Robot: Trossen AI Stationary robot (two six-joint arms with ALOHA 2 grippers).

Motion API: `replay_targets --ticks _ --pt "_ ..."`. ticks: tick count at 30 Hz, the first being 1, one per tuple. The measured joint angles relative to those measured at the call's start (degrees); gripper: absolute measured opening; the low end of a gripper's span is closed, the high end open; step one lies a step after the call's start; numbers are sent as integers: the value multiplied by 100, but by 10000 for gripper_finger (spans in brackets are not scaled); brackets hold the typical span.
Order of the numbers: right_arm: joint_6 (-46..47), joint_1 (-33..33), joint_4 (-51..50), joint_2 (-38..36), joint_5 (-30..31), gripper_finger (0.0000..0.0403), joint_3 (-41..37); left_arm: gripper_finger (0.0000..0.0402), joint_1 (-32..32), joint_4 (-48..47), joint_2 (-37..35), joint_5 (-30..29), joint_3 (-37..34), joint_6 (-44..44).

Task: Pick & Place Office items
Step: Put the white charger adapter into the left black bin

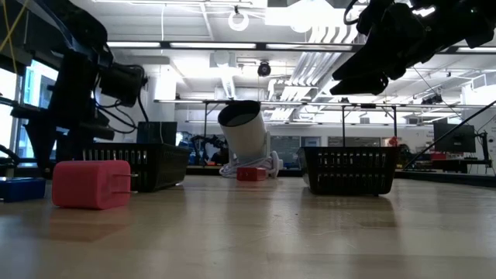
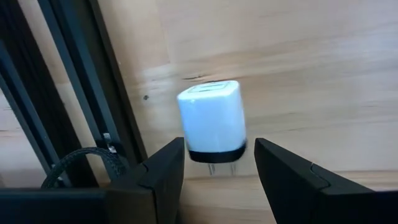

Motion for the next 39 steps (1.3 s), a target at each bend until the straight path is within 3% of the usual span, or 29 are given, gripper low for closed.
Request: replay_targets --ticks 22,31,39 --pt "12 0 -49 0 -5 281 0 186 76 357 508 -37 9 276" --pt "15 0 -48 0 -49 281 0 131 74 382 509 -106 11 387" --pt "78 2 -47 0 -136 281 0 131 70 408 509 -230 9 525"
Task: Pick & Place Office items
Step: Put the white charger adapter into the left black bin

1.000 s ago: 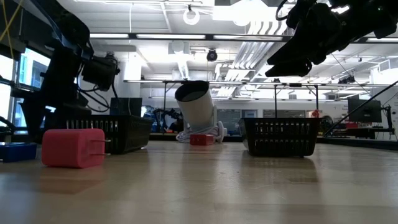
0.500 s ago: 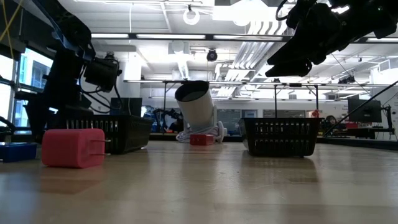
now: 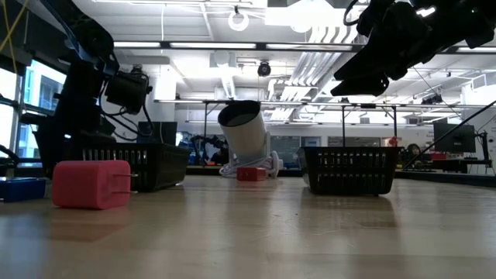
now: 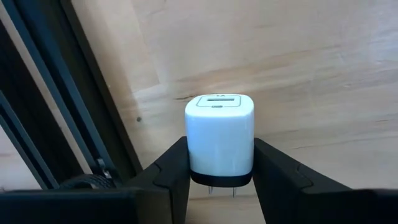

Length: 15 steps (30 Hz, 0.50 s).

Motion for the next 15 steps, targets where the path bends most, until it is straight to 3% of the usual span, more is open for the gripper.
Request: replay_targets --ticks 7,15 --pt "-9 -2 4 0 2 281 0 131 -407 311 4 -638 -13 -127" --pt "-24 -2 13 0 4 281 -2 131 -1102 833 -461 -1822 -13 -298"
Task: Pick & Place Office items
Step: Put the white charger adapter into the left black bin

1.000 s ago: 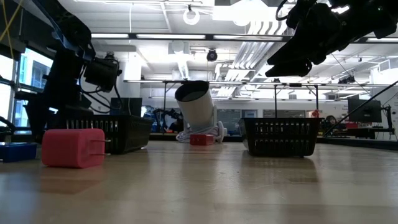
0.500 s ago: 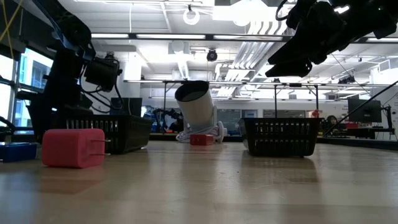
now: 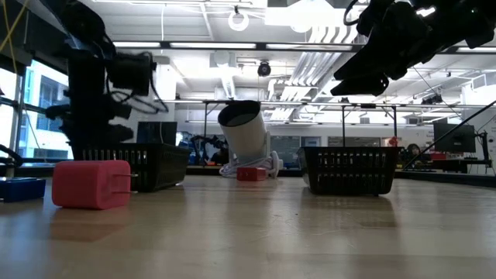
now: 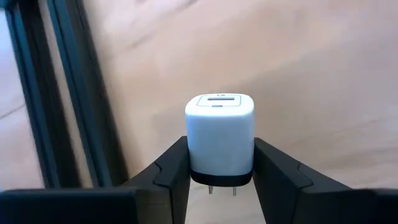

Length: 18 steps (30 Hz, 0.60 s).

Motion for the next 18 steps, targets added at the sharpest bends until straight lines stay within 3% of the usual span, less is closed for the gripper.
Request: replay_targets --ticks 5,11,18 --pt "-3 0 104 0 46 281 0 131 -43 536 -949 3 2 415" --pt "-65 0 218 0 50 281 0 131 -96 1158 -2675 264 2 1116" --pt "-222 -6 647 0 244 281 -2 131 -665 1881 -4601 707 2 1933"
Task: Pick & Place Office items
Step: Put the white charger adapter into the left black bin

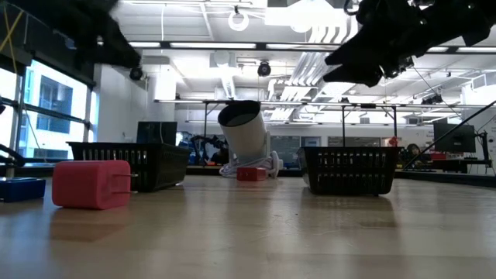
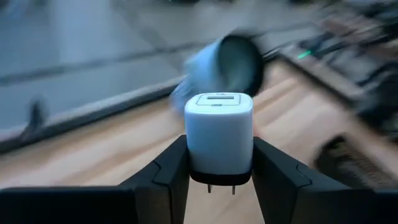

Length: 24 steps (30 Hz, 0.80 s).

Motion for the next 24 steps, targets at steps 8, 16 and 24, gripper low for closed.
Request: replay_targets --ticks 8,16,24 --pt "-108 -463 1329 246 -338 281 0 131 -1100 812 -869 97 -501 849" --pt "396 -1166 2592 1287 -1400 281 44 131 -1945 2121 -858 93 -1331 1696" --pt "589 -1406 2494 2239 -1985 281 1043 131 -2461 2201 -206 -460 -1419 1692"
